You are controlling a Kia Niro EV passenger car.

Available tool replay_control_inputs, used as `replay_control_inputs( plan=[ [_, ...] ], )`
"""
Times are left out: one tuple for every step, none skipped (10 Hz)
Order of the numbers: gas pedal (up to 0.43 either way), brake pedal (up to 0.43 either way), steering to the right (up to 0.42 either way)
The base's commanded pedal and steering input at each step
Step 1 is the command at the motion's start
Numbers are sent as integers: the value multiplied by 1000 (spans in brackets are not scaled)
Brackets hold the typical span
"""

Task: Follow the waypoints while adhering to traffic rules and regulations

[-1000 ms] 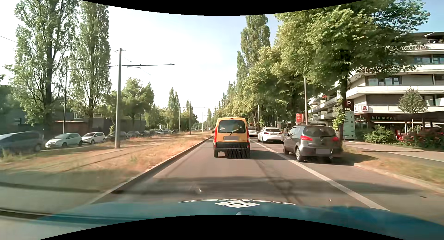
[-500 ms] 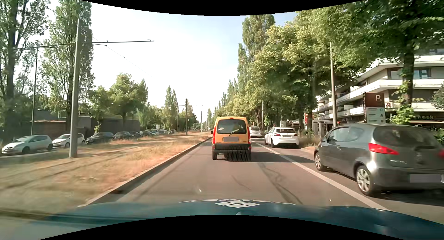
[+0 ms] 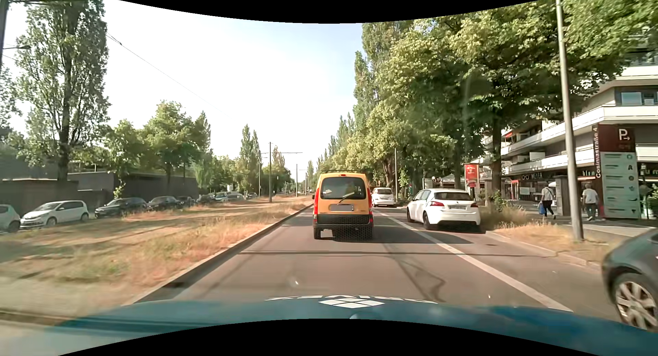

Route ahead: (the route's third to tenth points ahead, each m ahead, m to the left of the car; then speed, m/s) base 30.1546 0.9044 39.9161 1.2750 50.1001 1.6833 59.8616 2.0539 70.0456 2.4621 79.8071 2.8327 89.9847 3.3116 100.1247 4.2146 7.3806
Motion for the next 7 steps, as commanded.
replay_control_inputs(
  plan=[
    [87, 0, -4],
    [87, 0, -5],
    [87, 0, -4],
    [87, 0, -5],
    [87, 0, -4],
    [87, 0, -4],
    [87, 0, -5]
  ],
)
